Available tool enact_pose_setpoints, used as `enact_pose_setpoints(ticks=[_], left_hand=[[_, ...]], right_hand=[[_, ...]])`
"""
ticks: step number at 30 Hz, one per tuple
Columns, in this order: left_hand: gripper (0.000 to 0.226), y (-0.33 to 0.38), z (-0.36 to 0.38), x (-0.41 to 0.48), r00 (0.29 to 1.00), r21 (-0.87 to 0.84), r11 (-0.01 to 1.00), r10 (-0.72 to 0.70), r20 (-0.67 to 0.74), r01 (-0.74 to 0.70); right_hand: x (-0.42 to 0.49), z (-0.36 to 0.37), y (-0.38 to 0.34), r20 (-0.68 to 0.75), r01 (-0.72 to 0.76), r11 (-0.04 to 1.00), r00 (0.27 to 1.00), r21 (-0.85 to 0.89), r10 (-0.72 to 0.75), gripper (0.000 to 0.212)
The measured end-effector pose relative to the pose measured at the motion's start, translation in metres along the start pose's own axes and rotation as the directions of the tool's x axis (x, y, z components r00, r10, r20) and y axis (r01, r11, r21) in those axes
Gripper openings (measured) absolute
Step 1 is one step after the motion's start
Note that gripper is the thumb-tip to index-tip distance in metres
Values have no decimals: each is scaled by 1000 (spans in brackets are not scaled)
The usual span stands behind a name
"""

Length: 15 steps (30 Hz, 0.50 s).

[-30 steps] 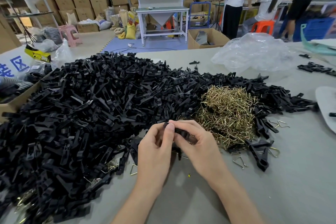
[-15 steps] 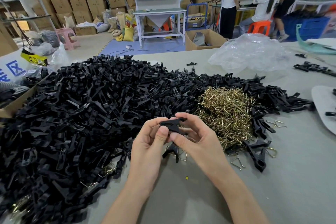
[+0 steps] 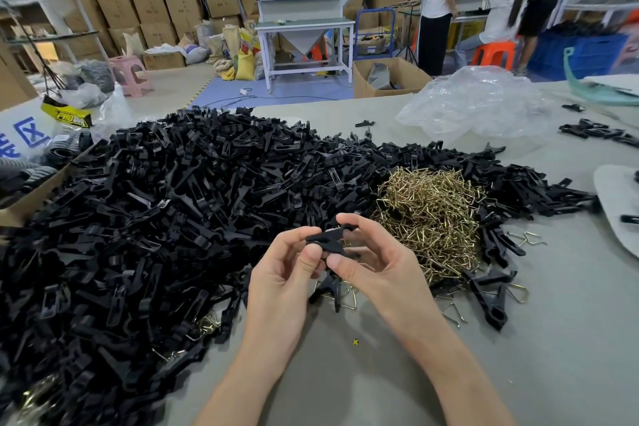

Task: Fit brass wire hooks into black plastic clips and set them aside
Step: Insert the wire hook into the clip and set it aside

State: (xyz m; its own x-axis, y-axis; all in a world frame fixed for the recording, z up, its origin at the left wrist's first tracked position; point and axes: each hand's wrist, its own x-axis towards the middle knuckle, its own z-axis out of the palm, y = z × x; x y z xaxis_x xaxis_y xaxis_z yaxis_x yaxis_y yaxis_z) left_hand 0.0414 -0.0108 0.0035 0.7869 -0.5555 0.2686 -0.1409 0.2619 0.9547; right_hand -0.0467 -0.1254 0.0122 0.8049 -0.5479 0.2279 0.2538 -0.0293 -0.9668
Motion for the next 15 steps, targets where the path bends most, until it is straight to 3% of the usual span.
enact_pose_setpoints(ticks=[6, 12, 15], left_hand=[[23, -1, -1, 0, 1000, -1, 1000, -2, 13, 2], [31, 2, 2, -6, 987, 17, 1000, -9, 160, 6], [33, 4, 6, -8, 988, 3, 1000, -2, 156, 2]], right_hand=[[1, -2, -1, -12, -16, 998, 1000, 56, 17, 48], [2, -9, -3, -71, 1, 987, 997, 161, 11, 30], [2, -10, -1, -76, -27, 979, 996, 200, 43, 30]])
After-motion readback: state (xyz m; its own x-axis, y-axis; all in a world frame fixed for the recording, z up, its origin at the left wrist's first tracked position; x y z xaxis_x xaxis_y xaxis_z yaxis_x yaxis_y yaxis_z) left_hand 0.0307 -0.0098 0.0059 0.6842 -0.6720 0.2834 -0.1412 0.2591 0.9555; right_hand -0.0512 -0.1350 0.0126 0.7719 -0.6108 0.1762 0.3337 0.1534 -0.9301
